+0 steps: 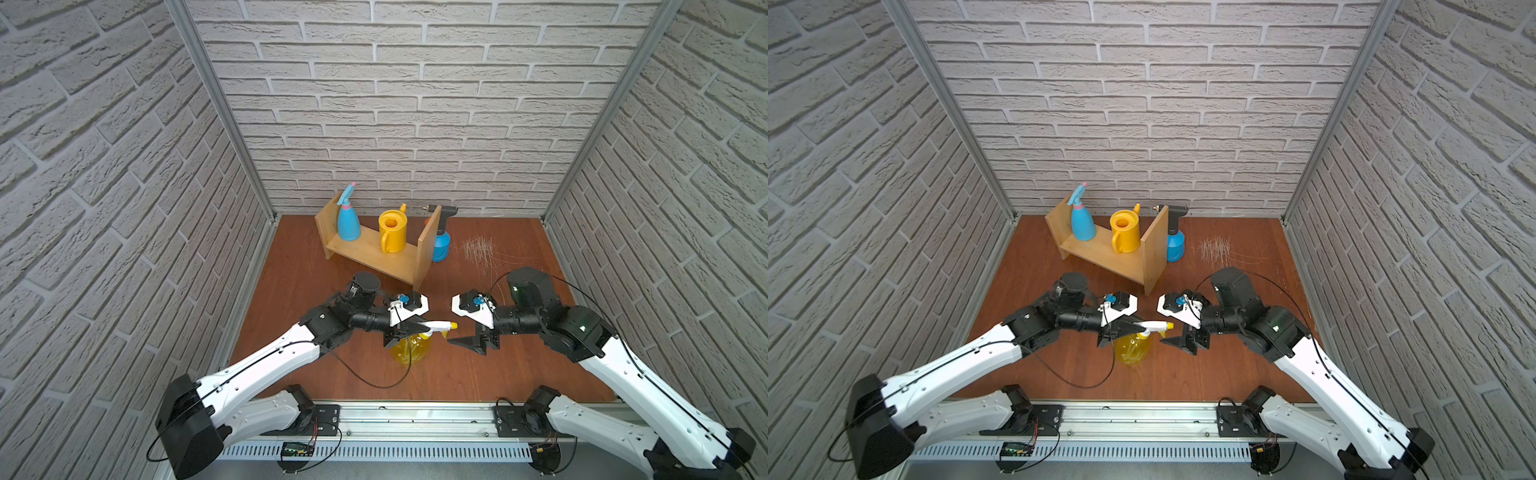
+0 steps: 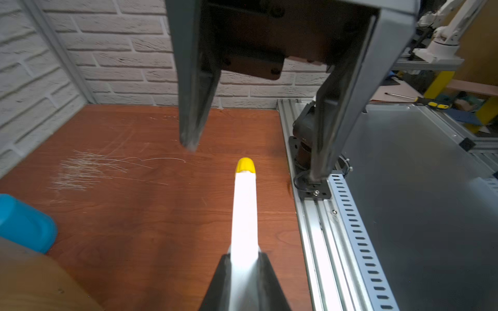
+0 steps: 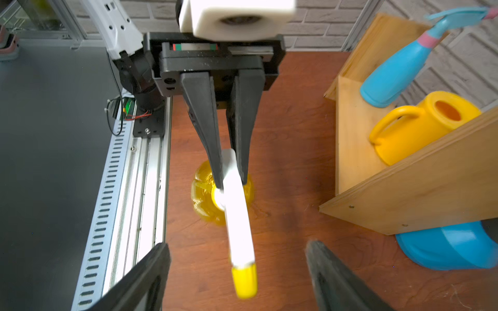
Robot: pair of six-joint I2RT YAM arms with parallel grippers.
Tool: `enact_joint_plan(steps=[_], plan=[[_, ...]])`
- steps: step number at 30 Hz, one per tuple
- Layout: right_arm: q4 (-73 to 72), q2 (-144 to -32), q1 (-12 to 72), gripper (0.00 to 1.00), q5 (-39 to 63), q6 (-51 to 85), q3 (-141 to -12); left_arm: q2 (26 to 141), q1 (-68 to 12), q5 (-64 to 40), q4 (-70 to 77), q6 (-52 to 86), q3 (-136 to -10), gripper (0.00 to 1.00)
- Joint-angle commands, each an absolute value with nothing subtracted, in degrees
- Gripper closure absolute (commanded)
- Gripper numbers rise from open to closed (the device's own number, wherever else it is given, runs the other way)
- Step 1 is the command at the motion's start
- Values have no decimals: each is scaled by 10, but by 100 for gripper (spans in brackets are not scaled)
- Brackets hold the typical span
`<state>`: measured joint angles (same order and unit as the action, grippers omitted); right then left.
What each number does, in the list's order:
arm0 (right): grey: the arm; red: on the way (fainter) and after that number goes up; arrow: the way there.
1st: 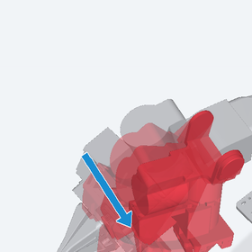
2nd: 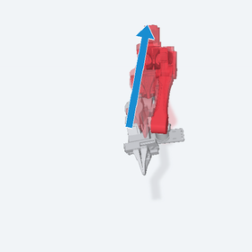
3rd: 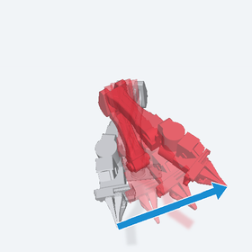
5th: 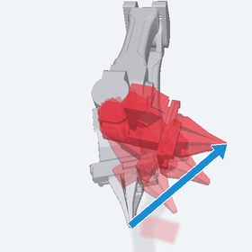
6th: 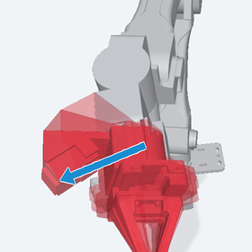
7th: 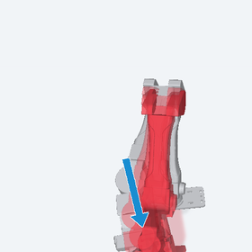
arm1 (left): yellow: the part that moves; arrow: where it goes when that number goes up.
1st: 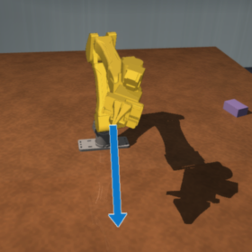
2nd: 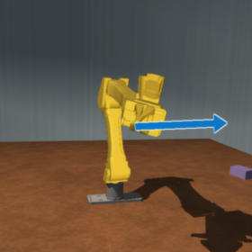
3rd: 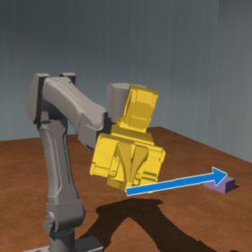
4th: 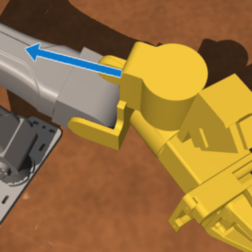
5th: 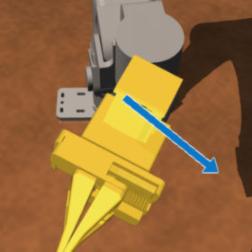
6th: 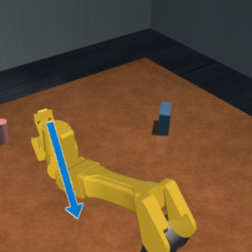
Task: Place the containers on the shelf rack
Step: 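Pick up a container from the center of the board, then place the container on the shelf.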
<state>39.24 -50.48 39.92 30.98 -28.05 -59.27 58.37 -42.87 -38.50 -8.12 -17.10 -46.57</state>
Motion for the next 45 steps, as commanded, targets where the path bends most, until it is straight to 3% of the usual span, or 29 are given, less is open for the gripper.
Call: enact_joint_plan(steps=[1,5,11,16,24,31,45], plan=[[297,-483,401,14,308,-202,-584,500,-403,-346,-78,-174,-440,100],[184,-464,398,13,270,-100,-578,425,-370,-250,-80,-75,-456,100],[1,-457,398,11,127,81,-542,419,-321,-166,-108,30,-554,100],[-57,-482,398,11,41,182,-523,442,-317,-61,-94,64,-621,100],[-45,-499,398,11,-30,209,-518,492,-316,69,-26,58,-646,100],[-26,-485,398,11,-60,210,-503,545,-274,103,40,61,-635,100],[-2,-471,396,10,-80,199,-487,700,-157,39,214,88,-589,100]])
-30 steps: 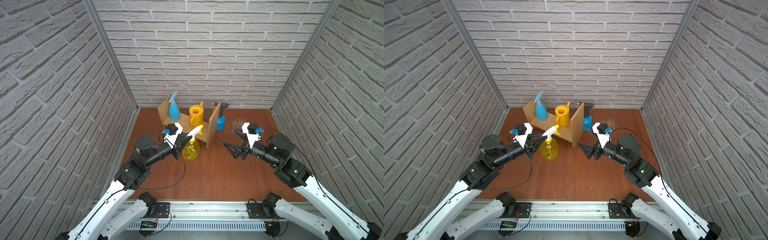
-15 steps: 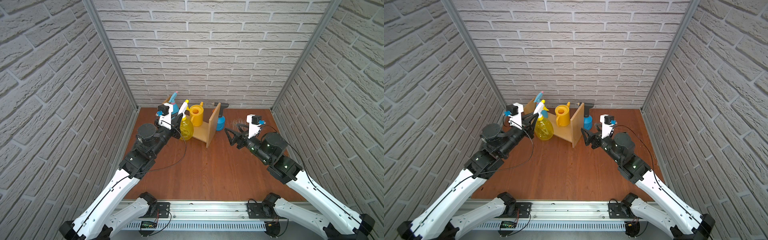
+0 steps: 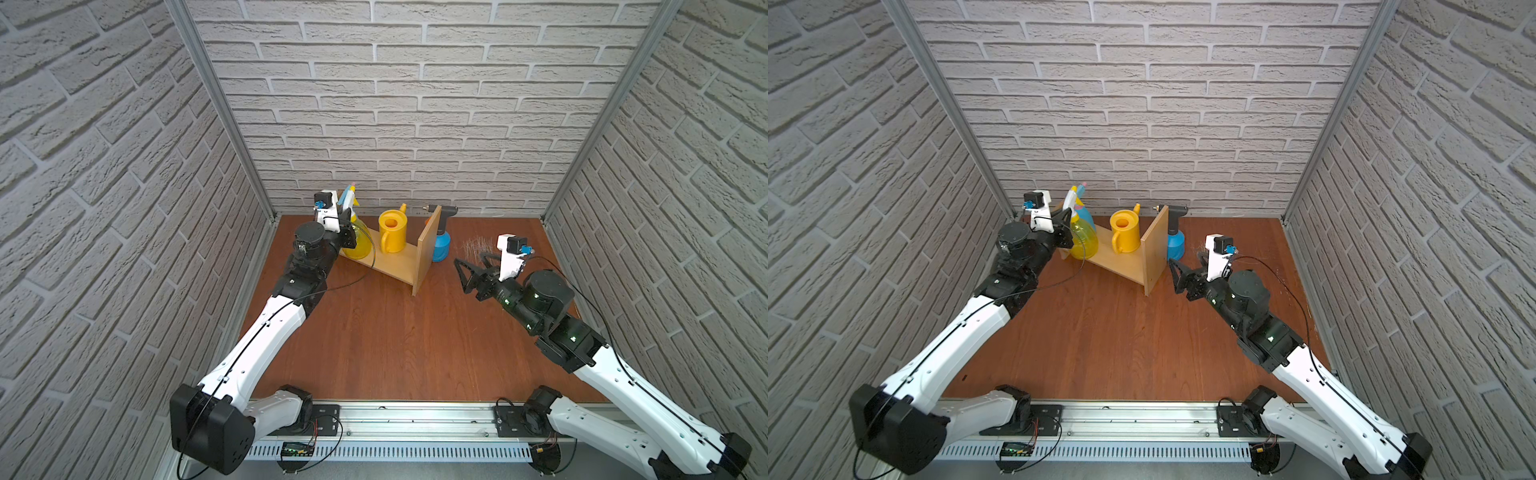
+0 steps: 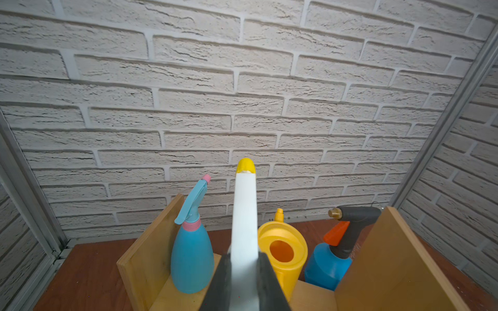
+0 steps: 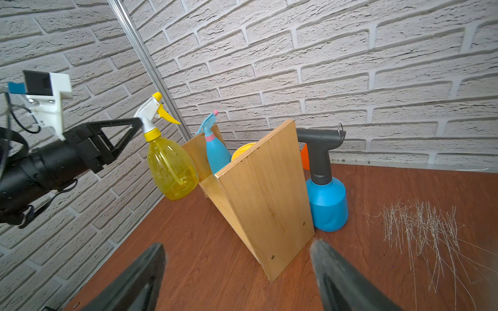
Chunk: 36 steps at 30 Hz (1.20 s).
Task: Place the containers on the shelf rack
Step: 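Place the container on the shelf.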
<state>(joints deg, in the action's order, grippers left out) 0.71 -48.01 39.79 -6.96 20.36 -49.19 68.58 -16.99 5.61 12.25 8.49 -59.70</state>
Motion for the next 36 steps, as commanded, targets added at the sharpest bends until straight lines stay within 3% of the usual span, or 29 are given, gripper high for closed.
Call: enact_joint_plan(steps=[1,8,34,36], plan=[[-1,-472,395,10,-79,197,-487,709,-153,34,224,88,-587,100],[6,-487,390,9,-74,186,-499,782,-134,-18,280,82,-582,100],[30,-544,335,9,-22,176,-548,941,-119,-40,333,41,-613,100],[28,-547,332,9,-18,176,-550,945,-118,-47,333,40,-615,96]])
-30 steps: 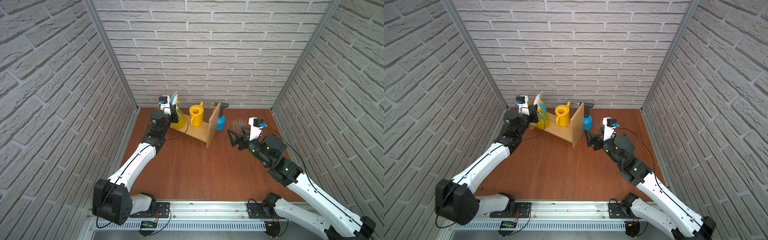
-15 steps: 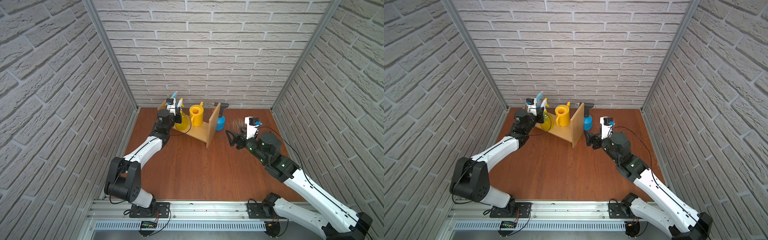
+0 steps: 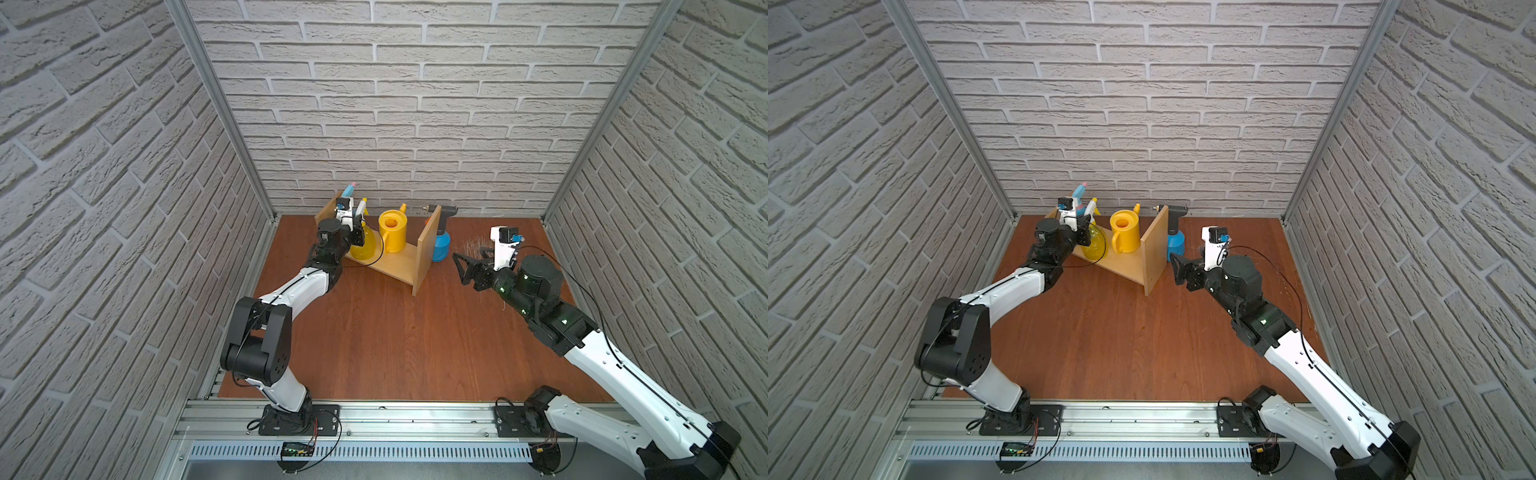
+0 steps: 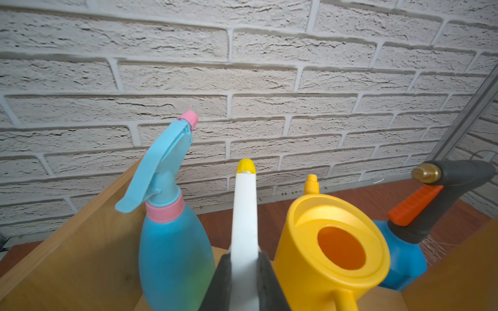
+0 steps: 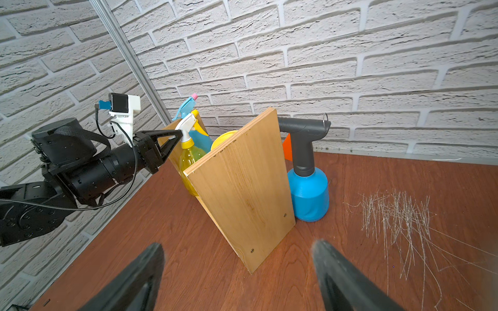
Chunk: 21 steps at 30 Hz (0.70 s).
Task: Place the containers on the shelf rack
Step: 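Place the container on the shelf.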
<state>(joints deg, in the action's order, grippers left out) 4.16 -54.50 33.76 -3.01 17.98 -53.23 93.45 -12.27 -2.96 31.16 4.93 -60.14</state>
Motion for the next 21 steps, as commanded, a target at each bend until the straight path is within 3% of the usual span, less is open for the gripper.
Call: enact_joint_plan(steps=[1,7,15,21], plan=[[29,-549,331,9,-16,177,-552,946,-117,-51,334,41,-615,92],[28,-556,324,9,-11,178,-556,943,-116,-63,332,43,-611,62],[30,-554,320,9,-8,176,-556,903,-113,-61,319,48,-599,40],[35,-546,317,9,-8,172,-555,856,-113,-71,296,51,-588,31]])
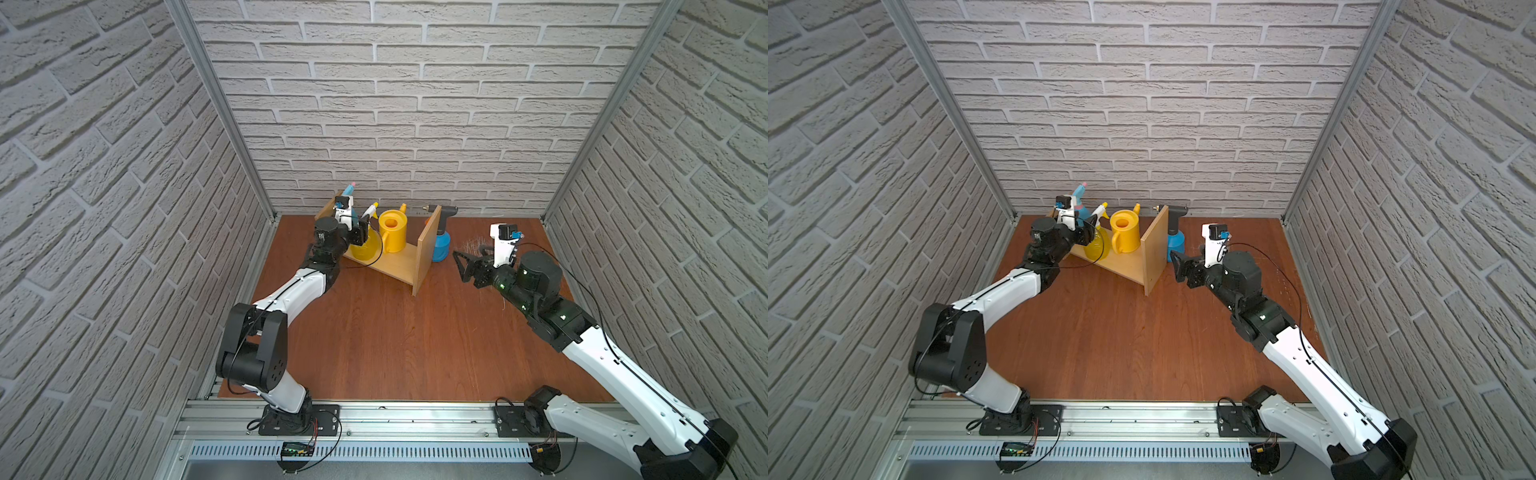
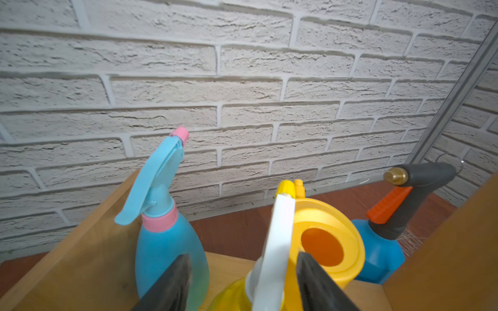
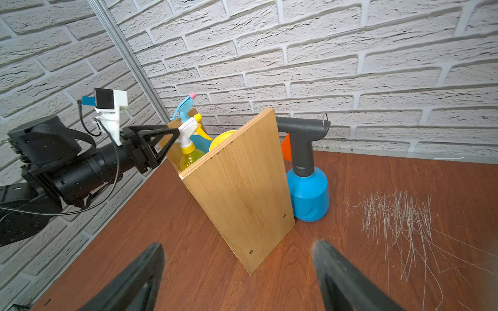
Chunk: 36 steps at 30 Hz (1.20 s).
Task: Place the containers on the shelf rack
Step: 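Place the container on the shelf, then move the container to the center of the board.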
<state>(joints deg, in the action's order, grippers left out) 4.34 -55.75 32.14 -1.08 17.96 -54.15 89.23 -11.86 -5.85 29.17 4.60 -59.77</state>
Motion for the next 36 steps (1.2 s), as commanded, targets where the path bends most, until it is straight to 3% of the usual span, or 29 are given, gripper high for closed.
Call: enact_joint_plan(steps=[1,10,13,17,22,27,36], plan=[[35,-545,317,9,-8,172,-555,845,-113,-71,293,51,-585,30],[55,-530,300,6,0,148,-555,711,-113,-109,161,78,-573,13],[36,-530,237,3,62,167,-531,657,-113,-175,122,129,-558,10],[-25,-558,122,2,203,188,-491,568,-138,-229,178,250,-444,9],[-57,-638,78,2,338,75,-508,486,-267,-169,173,210,-335,3],[67,-769,77,2,420,-141,-619,489,-411,-75,186,82,-276,2],[209,-967,61,2,421,-290,-844,491,-422,-2,212,116,-248,2]])
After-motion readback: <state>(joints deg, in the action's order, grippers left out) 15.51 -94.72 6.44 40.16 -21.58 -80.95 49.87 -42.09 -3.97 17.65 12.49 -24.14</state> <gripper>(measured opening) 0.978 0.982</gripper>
